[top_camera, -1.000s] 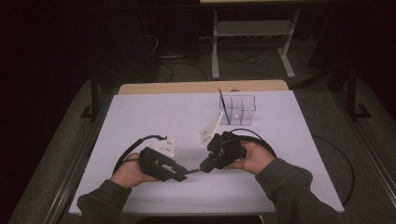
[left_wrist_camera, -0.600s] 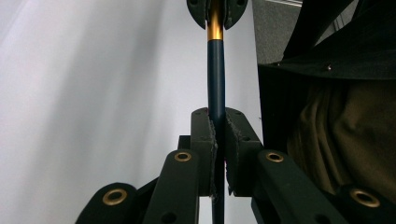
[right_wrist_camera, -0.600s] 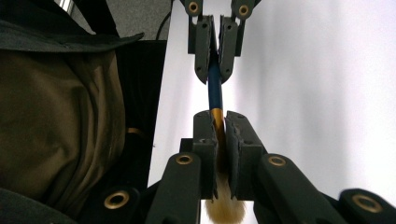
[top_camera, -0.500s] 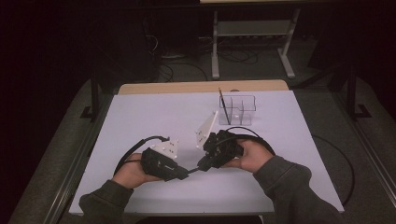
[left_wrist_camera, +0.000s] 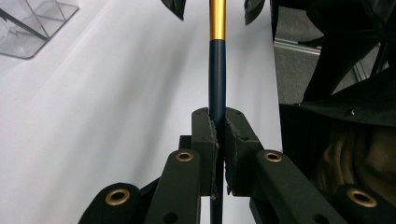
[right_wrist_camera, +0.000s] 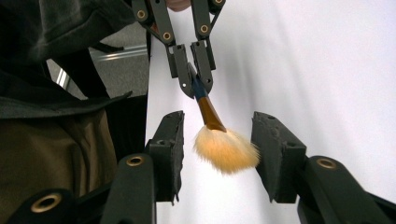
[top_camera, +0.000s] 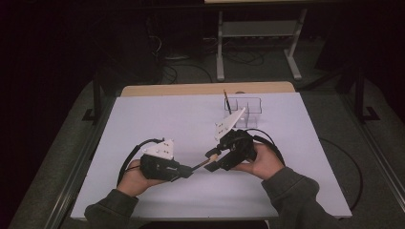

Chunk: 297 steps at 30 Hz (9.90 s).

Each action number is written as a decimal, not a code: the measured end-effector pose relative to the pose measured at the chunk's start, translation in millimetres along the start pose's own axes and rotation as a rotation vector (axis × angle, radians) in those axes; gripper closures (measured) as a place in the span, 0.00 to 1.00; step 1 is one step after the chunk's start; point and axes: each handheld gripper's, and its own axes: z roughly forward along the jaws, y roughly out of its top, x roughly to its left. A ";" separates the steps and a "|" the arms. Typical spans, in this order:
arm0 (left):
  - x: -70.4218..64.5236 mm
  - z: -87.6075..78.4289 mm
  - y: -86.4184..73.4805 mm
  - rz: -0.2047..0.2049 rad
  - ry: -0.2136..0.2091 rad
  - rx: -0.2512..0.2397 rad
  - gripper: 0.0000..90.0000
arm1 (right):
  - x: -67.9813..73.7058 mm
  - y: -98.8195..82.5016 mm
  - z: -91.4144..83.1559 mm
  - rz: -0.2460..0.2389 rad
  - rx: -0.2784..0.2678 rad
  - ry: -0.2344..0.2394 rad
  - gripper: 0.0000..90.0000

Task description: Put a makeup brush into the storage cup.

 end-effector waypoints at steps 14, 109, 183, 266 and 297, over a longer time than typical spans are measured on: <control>-1.4 6.0 0.9 -0.004 -0.011 0.008 0.93 | -6.0 -2.4 -1.3 0.022 -0.019 0.085 0.91; 2.4 21.6 6.7 -0.094 0.001 -0.076 0.90 | -0.9 3.8 2.0 0.015 -0.152 0.016 0.92; 4.6 -14.0 -45.1 -0.179 0.209 -0.052 0.64 | -41.3 -30.2 -26.6 0.131 -0.007 -0.108 0.92; 11.6 -48.0 -78.5 -0.278 0.361 -0.085 0.36 | -83.5 -39.5 -94.7 0.212 0.021 -0.195 0.92; 11.7 -53.8 -80.5 -0.279 0.374 -0.102 0.35 | -114.1 -32.6 -123.6 0.278 0.010 -0.264 0.92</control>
